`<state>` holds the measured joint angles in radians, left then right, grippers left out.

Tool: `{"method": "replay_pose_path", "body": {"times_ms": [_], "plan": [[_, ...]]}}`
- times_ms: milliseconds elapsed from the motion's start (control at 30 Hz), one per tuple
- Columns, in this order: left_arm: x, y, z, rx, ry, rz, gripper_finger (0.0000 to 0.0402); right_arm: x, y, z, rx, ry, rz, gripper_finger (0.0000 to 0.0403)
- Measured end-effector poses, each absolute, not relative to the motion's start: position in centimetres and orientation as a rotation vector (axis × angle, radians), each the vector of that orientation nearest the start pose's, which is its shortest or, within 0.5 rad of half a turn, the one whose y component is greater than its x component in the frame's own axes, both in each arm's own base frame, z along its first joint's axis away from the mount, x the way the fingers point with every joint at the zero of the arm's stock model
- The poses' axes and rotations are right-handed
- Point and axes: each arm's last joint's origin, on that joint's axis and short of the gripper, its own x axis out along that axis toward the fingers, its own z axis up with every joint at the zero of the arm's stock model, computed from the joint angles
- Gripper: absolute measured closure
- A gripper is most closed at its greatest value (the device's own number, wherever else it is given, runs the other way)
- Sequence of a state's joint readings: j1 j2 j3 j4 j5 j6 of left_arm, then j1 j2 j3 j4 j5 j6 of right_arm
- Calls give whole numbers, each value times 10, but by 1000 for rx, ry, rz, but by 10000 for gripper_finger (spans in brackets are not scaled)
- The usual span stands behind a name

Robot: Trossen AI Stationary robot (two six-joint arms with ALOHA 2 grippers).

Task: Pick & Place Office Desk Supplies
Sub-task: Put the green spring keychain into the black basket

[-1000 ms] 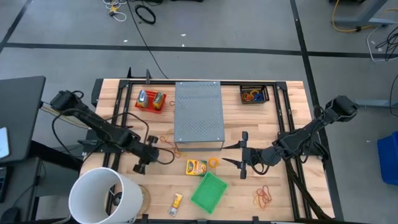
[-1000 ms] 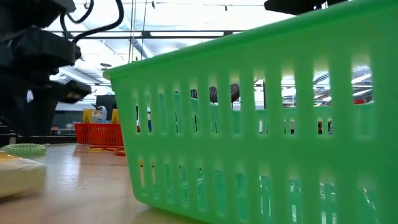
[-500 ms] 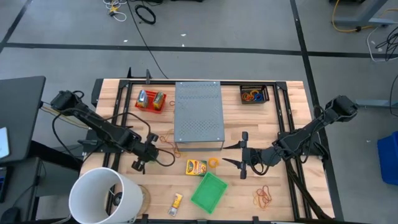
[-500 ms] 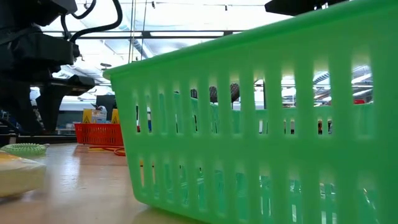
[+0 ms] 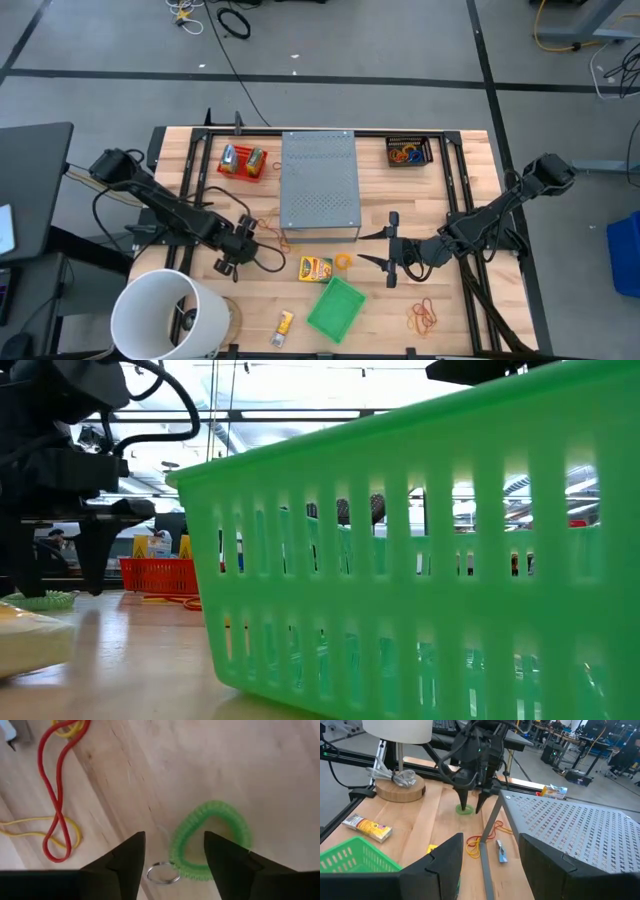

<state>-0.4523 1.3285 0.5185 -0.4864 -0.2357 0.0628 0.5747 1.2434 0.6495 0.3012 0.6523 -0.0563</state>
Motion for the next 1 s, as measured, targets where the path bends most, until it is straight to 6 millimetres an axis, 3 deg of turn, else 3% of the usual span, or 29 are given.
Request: {"method": "replay_pose_path", "body": {"times_ms": [200,433,600,1000], "plan": [[184,-77,124,491,1251,-229,242,227,126,240,-224,241,-70,204],[190,-79,125,458,1195,-261,378,227,126,240,-203,241,-73,204],[193,-81,126,445,1140,-260,391,227,126,240,-198,241,-73,204],[218,-97,142,368,804,-351,392,227,126,240,-198,242,-70,204]]}}
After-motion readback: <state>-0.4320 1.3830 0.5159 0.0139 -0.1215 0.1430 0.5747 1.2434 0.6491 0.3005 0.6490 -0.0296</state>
